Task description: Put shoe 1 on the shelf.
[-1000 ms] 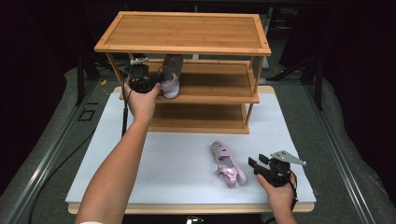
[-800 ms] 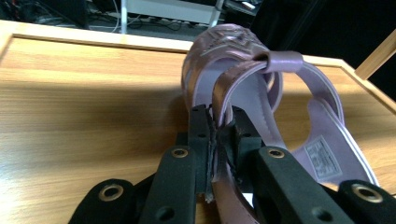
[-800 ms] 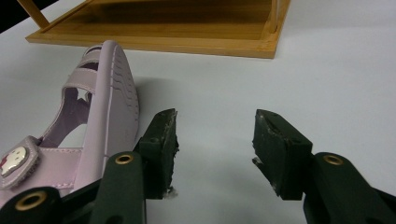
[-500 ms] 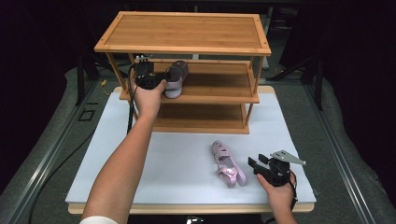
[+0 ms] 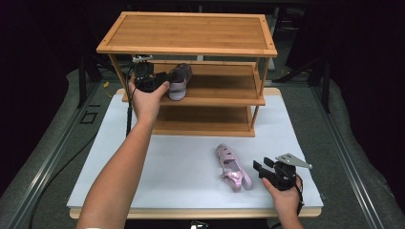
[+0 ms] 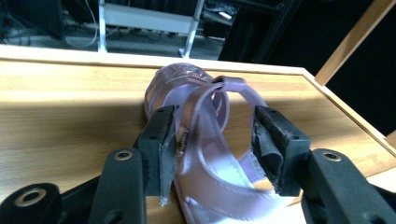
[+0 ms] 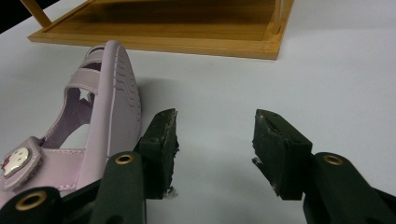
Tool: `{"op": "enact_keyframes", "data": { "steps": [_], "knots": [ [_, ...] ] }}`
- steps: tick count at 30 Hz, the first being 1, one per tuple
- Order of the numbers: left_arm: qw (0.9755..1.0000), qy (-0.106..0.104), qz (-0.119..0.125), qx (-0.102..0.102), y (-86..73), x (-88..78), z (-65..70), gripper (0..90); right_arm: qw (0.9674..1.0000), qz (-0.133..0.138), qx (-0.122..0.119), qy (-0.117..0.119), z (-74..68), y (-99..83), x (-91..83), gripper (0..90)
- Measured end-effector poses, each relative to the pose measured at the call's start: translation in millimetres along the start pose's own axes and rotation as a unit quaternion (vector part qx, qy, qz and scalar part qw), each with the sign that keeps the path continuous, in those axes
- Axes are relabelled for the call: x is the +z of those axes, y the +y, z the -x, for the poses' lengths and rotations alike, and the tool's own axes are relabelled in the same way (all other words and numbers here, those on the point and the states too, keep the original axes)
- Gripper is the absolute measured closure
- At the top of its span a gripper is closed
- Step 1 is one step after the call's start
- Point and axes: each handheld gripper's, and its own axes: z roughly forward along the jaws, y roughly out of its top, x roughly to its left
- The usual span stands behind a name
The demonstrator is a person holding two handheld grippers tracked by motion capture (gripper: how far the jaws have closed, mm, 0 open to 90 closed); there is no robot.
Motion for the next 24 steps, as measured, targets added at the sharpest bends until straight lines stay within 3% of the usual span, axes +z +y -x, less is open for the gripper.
{"op": "enact_keyframes", "data": {
  "steps": [1, 6, 9, 10, 18, 24],
  "knots": [
    [0.9998, 0.0, 0.017, 0.01, -1.3, -6.2, 3.0, 49.1, 1.0, 0.001, -0.002, 0.0, 0.0, 0.1, -0.1, 49.2],
    [0.9995, -0.009, 0.025, 0.014, -5.2, -19.5, 6.9, 47.7, 1.0, 0.004, -0.002, 0.001, -0.8, 0.4, -1.3, 49.3],
    [0.999, -0.025, 0.031, 0.019, -7.5, -34.1, 9.1, 47.8, 1.0, 0.007, -0.006, -0.001, -2.1, 0.9, -3.1, 50.6],
    [0.998, -0.042, 0.042, 0.02, -10.3, -45.7, 9.5, 49.2, 0.9999, 0.008, -0.013, -0.003, -3.3, 1.0, -3.7, 51.6],
    [0.9966, -0.057, 0.037, 0.046, -28.5, -80.8, 7.6, 53.3, 0.999, 0.012, -0.042, -0.007, -9.4, 3.4, -5.7, 56.0],
    [0.9949, -0.075, 0.03, 0.06, -60.5, -109.3, -2.5, 55.0, 0.9972, 0.017, -0.073, -0.002, -20.2, 6.7, -10.0, 57.3]
  ]
}}
